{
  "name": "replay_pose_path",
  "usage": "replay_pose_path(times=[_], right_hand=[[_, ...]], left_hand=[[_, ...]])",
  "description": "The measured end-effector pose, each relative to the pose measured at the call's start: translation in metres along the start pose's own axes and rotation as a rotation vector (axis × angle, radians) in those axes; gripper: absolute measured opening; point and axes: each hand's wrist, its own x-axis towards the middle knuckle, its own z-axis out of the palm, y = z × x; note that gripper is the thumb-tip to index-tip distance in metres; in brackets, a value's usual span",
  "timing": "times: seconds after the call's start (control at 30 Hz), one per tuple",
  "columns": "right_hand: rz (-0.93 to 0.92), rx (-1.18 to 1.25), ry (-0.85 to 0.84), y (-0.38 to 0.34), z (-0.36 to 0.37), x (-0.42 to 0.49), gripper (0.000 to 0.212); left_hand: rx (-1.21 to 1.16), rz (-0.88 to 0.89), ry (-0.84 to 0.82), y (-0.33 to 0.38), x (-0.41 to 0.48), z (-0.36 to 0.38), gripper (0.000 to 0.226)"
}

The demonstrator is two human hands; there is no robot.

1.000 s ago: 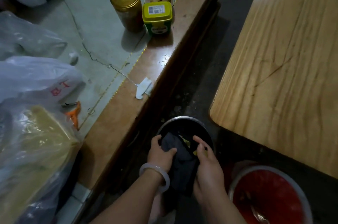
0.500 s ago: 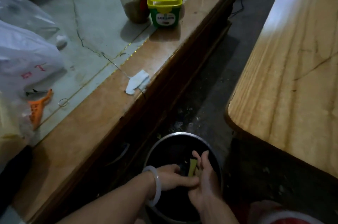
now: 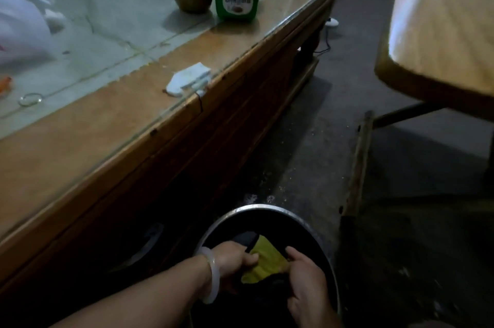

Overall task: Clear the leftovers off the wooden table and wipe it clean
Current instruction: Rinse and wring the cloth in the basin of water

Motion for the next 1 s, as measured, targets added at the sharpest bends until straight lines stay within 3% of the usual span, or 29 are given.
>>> replay_pose_path(times=[0.13, 0.23, 0.3, 0.33, 0.43, 0.5, 0.6, 0.63, 0.7, 0.8, 0.9, 1.0], right_hand=[[-0.022, 0.054, 0.014, 0.012, 0.002, 0.018, 0.041], [-0.149, 0.015, -0.299, 0.021, -0.004, 0.01, 0.044], [-0.311, -0.205, -0.465, 0.029, -0.007, 0.006, 0.056], [-0.391, -0.359, -0.469, 0.033, -0.006, 0.006, 0.055], [-0.486, -0.628, -0.29, 0.042, 0.002, 0.009, 0.033], [-0.477, -0.559, -0.176, 0.043, 0.005, 0.016, 0.017], [-0.346, -0.269, 0.049, 0.04, -0.007, 0.032, 0.003], [-0.306, -0.221, 0.131, 0.038, -0.015, 0.034, 0.003], [-0.33, -0.238, 0.264, 0.038, -0.027, 0.035, 0.014], [-0.495, -0.549, 0.308, 0.051, -0.032, 0.024, 0.05], [-0.605, -1.11, 0.287, 0.071, -0.027, 0.02, 0.079], [-0.513, -1.545, 0.09, 0.081, -0.018, 0.026, 0.096]], left_hand=[[0.142, 0.087, 0.118, -0.007, 0.015, 0.002, 0.03], [0.077, 0.111, 0.186, -0.013, 0.023, 0.003, 0.038], [-0.116, 0.082, 0.104, -0.01, 0.019, 0.004, 0.042], [-0.21, 0.06, 0.055, -0.009, 0.02, 0.004, 0.045], [-0.291, 0.045, -0.049, -0.009, 0.023, 0.005, 0.055], [-0.317, 0.054, -0.099, -0.012, 0.024, 0.001, 0.064], [-0.355, 0.041, -0.146, -0.015, 0.02, -0.008, 0.076], [-0.277, 0.074, -0.081, -0.016, 0.017, -0.01, 0.067], [0.104, 0.192, 0.194, -0.021, 0.015, -0.011, 0.054], [0.778, 0.373, 0.484, -0.033, 0.019, -0.008, 0.07], [1.325, 0.468, 0.533, -0.053, 0.03, 0.005, 0.079], [1.64, 0.362, 0.357, -0.068, 0.041, 0.019, 0.072]])
